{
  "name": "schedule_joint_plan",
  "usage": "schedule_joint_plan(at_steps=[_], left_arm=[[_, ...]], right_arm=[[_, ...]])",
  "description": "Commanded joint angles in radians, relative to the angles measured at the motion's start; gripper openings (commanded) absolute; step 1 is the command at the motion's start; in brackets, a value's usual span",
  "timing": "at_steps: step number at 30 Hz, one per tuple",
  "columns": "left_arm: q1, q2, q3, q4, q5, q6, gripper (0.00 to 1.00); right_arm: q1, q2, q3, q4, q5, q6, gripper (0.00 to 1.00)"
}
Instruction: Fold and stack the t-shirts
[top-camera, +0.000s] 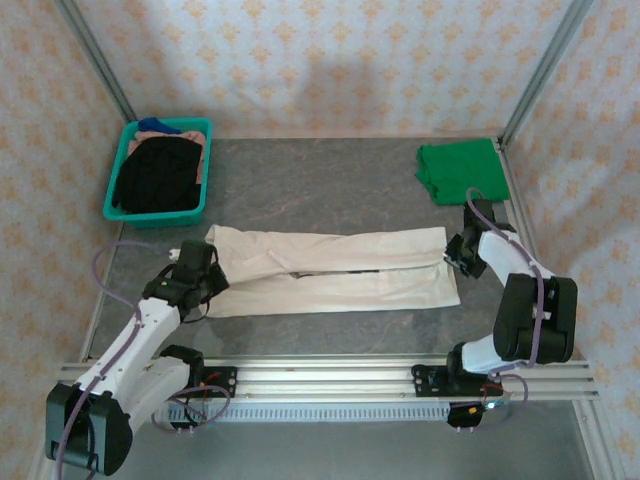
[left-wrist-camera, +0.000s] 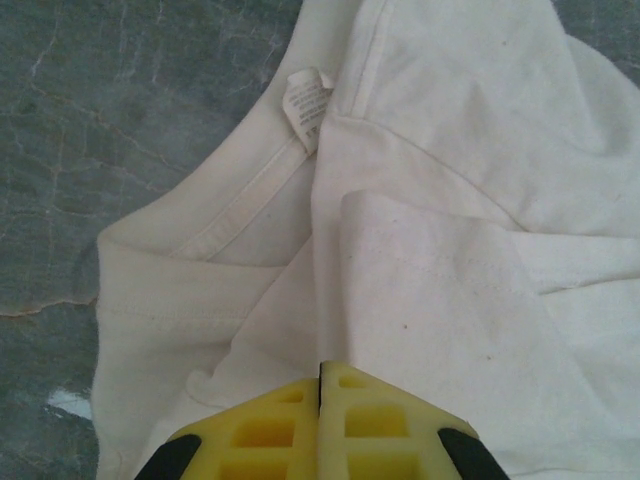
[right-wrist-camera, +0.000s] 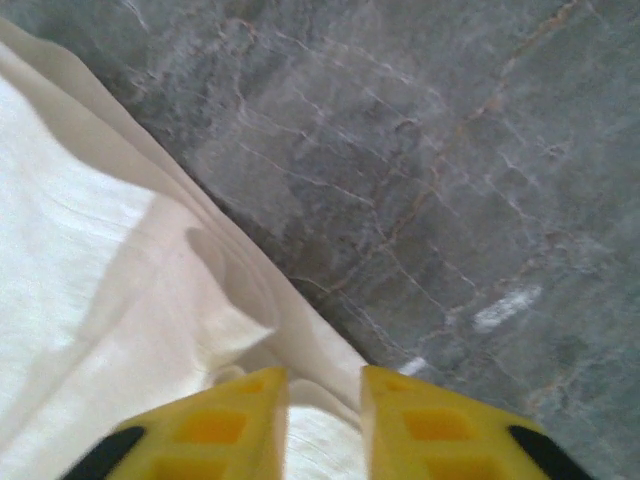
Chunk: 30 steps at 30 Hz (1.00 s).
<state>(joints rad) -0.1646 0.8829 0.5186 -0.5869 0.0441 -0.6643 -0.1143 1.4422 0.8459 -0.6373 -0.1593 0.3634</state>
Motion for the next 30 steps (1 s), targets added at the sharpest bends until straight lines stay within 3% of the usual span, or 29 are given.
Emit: schedule_joint_plan(at_steps=[1,6,10,15,21,23,26,30], left_arm=[[-0.004,-0.023,-0.009,-0.043,-0.033,-0.036,0.16],[-0.004,-0.051,0.012,-0.055,-0.04,-0.016,0.49],[-0.004,0.025,0.079,0.002,0.026,0.056,0.61],[-0.004,0.257,0.201,-0.007,0.027,0.118,0.61],[-0.002,0.451,0.254,0.038,0.07,0.124,0.56],[0.008,0.478,0.258,0.029,0.055,0.112,0.53],[0.056,0.486,0.206,0.111,0.164,0.086,0.47],[0.06,0.508,0.192,0.148,0.219,0.078,0.41]], right_arm=[[-0.005,-0.049,-0.011,-0.069,0.075,0.008,0.3],[-0.005,-0.095,0.008,-0.038,0.036,0.014,0.32],[-0.004,-0.014,0.072,0.009,-0.002,0.009,0.34],[-0.005,0.131,0.152,0.018,-0.015,0.002,0.37],[-0.005,0.194,0.16,0.055,-0.04,0.011,0.38],[-0.005,0.199,0.156,0.063,-0.049,0.008,0.38],[-0.005,0.204,0.153,0.067,-0.037,0.002,0.38],[-0.004,0.216,0.159,0.07,-0.036,0.001,0.38]])
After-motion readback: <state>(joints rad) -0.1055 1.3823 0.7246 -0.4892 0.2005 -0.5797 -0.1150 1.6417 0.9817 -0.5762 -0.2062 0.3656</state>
